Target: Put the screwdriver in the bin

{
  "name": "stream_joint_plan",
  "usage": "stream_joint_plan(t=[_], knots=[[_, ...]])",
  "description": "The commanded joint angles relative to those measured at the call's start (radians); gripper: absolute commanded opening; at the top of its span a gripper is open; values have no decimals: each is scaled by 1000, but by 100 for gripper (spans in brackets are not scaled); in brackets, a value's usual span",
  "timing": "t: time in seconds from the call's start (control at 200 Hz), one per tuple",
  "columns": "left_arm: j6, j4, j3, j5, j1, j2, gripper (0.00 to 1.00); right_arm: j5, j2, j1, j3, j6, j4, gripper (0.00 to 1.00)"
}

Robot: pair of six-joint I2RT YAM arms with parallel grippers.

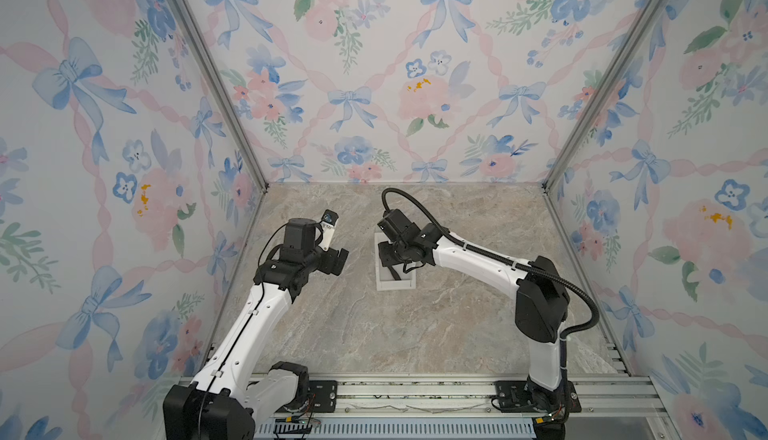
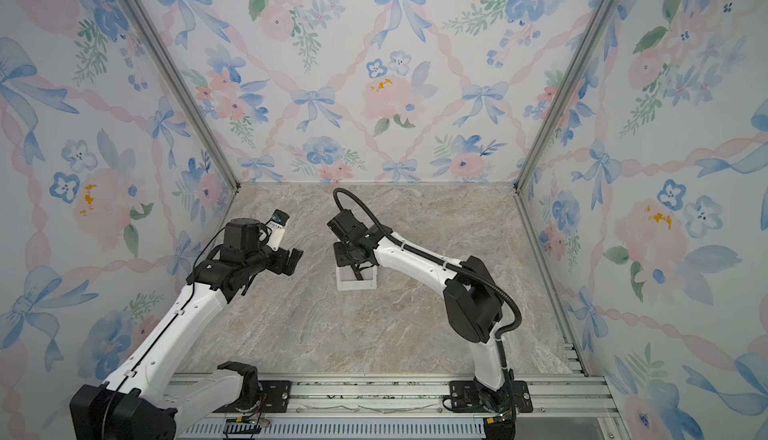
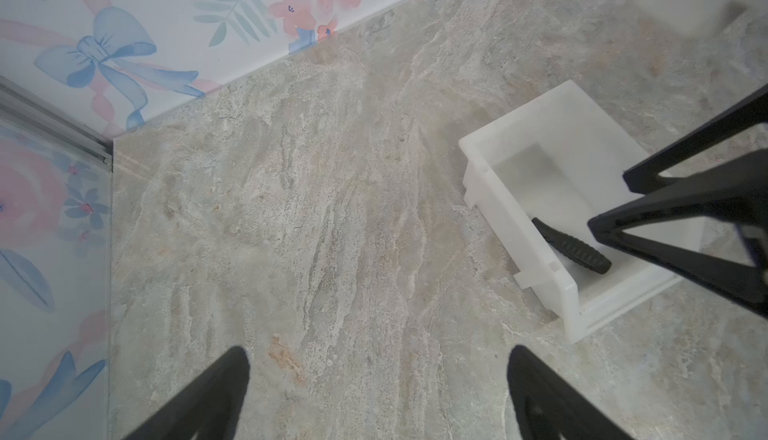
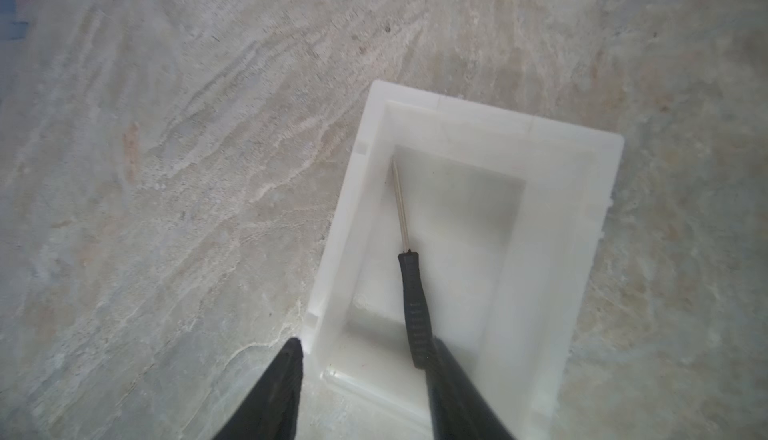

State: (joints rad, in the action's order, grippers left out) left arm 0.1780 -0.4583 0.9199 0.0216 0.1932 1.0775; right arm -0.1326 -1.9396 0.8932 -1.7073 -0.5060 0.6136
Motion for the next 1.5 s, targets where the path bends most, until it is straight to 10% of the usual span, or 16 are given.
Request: stream_joint_plan(t=[0.0, 0.35, 0.76, 1.05, 1.495], knots=[[-44, 33, 14, -29, 5, 3, 98, -35, 127, 9, 32, 49, -2, 52], [-147, 299, -99, -271, -14, -3, 98, -154, 699, -172, 548, 158, -239, 82], [-203, 701, -332, -102, -68, -24, 98, -216, 1078, -545, 983, 320, -426, 95], [-192, 1015, -524, 41, -128, 13, 98, -289, 1064, -687, 1226, 411, -764, 97], [-209, 1643, -752, -132, -158, 310, 98, -275, 772, -824, 1399, 443, -1352, 97]])
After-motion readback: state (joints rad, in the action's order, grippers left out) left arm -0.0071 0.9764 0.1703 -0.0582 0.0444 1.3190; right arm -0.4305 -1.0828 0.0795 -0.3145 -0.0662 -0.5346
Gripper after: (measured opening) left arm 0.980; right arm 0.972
